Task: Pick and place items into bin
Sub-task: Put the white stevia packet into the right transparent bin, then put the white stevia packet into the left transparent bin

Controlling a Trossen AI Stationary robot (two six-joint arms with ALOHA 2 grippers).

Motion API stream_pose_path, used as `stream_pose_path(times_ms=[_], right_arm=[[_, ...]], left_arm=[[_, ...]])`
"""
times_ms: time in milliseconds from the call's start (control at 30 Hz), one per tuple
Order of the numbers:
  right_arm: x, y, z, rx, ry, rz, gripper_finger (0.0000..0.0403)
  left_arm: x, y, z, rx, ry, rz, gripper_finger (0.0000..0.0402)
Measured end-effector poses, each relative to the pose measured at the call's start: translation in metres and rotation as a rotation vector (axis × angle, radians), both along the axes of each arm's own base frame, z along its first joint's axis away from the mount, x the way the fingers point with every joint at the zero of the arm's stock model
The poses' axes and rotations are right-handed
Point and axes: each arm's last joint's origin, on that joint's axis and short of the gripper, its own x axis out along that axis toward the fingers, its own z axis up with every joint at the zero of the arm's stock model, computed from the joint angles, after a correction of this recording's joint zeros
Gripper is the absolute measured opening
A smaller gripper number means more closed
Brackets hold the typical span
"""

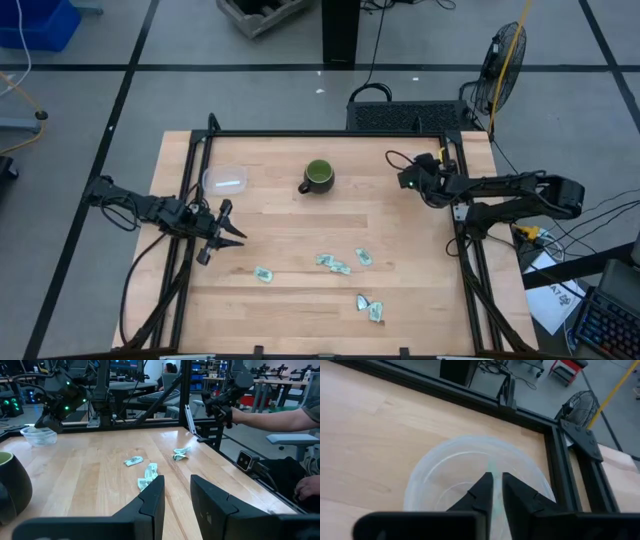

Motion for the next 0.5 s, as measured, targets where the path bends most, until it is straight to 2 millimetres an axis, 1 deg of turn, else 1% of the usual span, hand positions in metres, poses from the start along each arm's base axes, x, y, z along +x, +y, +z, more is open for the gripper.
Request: stream_pose_path(times_ms=[133, 233, 367, 500], right_arm=[[0.002, -0.001, 0.003, -0.040, 0.021, 0.013, 0.0080], [0.008, -0.001, 0.005, -0.021, -0.024, 0.078, 0.0105], [0.023, 0.003, 0.012, 0.008, -0.164, 0.239, 0.0128], [0.042, 0.013, 0.024, 0.000, -0.292, 0.484, 0.0137]], left_arm=[[0.000, 0.000, 0.000, 0.000, 0.000, 0.000, 0.0097], [0.000, 0.000, 0.000, 0.000, 0.000, 0.000, 0.0097], [0.000, 0.000, 0.000, 0.000, 0.000, 0.000, 0.0097], [0.000, 0.000, 0.000, 0.000, 0.000, 0.000, 0.0097]])
